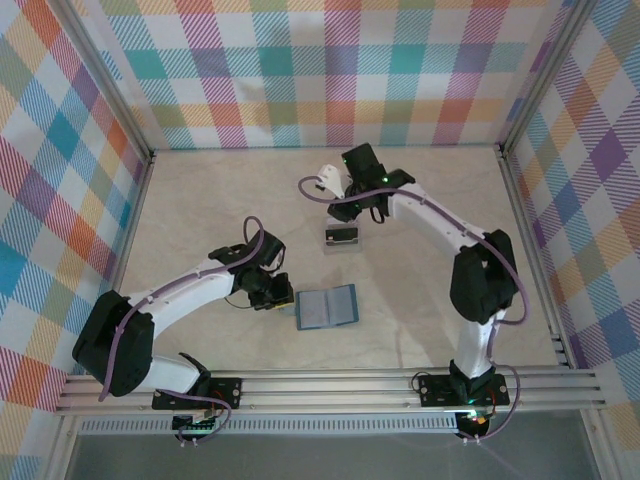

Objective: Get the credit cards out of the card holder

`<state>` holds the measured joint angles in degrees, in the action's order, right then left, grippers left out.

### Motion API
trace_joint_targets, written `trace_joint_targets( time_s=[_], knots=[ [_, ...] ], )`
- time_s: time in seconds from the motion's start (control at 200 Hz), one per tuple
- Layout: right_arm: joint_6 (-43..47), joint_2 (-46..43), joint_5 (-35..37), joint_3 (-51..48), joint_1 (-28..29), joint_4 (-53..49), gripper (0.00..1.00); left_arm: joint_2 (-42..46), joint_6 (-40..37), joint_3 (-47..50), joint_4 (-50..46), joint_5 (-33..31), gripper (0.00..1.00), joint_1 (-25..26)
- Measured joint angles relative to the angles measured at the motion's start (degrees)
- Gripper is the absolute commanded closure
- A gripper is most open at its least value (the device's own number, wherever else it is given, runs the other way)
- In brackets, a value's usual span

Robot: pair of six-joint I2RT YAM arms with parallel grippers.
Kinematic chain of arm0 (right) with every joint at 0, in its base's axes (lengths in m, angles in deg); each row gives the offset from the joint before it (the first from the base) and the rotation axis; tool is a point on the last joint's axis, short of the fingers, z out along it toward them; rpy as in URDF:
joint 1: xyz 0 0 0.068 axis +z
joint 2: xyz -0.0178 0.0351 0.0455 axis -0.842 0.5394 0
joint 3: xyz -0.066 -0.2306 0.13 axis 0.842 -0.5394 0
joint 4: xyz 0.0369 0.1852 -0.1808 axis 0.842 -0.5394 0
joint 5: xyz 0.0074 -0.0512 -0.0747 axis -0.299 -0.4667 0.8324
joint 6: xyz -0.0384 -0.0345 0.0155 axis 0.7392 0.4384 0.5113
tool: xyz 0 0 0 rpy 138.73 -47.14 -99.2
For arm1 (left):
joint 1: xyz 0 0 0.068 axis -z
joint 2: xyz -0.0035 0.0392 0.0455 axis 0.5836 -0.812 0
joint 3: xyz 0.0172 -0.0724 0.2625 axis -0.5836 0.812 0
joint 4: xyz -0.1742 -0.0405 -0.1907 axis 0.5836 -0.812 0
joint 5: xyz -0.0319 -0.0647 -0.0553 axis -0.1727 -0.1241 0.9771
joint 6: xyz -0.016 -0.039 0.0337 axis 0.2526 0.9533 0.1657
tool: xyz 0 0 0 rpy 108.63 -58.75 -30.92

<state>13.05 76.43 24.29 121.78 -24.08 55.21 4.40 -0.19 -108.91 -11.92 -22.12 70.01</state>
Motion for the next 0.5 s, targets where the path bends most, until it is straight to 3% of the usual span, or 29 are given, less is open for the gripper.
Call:
trace_joint_targets(
  time_s=[0.5],
  knots=[
    [-53.1, -13.8, -15.1, -26.4, 3.5, 7.5, 0.63, -10.8, -3.3, -2.9, 0.9, 0.9, 0.95, 0.1]
  ],
)
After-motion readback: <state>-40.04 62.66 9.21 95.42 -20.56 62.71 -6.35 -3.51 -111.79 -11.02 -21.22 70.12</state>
